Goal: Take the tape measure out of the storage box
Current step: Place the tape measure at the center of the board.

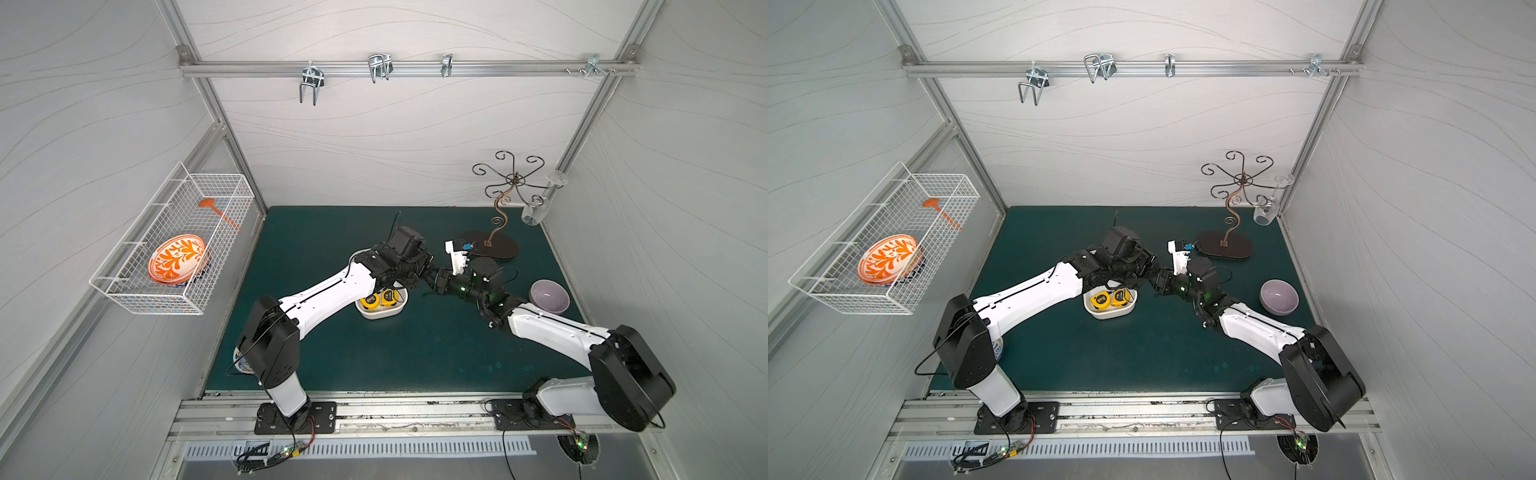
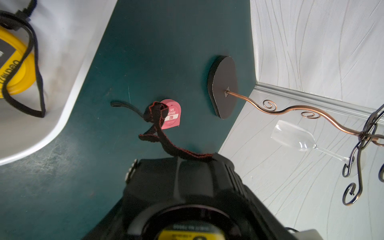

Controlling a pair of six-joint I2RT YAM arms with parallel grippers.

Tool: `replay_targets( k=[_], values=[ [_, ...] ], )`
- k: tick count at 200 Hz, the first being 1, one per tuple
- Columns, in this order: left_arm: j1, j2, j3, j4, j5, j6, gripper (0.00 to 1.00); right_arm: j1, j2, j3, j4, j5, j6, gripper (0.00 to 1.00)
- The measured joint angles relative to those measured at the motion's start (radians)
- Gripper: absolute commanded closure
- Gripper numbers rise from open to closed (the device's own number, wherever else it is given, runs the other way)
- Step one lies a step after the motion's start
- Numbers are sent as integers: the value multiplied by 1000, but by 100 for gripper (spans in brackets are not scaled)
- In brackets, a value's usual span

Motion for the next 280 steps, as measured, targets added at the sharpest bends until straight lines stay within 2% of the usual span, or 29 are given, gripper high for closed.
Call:
replay_targets(
  k=[14,19,72,128,179,231,243,280],
  values=[
    [3,-4,0,-6,-10,34,1,-9,-13,0,-24,0,-1,99],
    [7,-7,0,-11,-18,42,0,-14,-18,0,-37,-1,0,99],
    [82,-87,7,-95,-112,220,0,-151,-137,-47,-169,-42,21,99],
    [196,-94,17,-158,-97,390,0,-357,-206,-141,-279,-126,72,99],
    [208,-94,-45,-162,-62,446,0,-520,-175,-251,-300,-208,125,99],
    [216,-94,-56,-164,-40,460,0,-559,-134,-290,-340,-228,132,99],
    [218,-94,-58,-164,-37,462,0,-560,-134,-298,-359,-222,130,95],
    [225,-94,-80,-164,-32,467,0,-562,-142,-323,-393,-213,127,69]
  ],
)
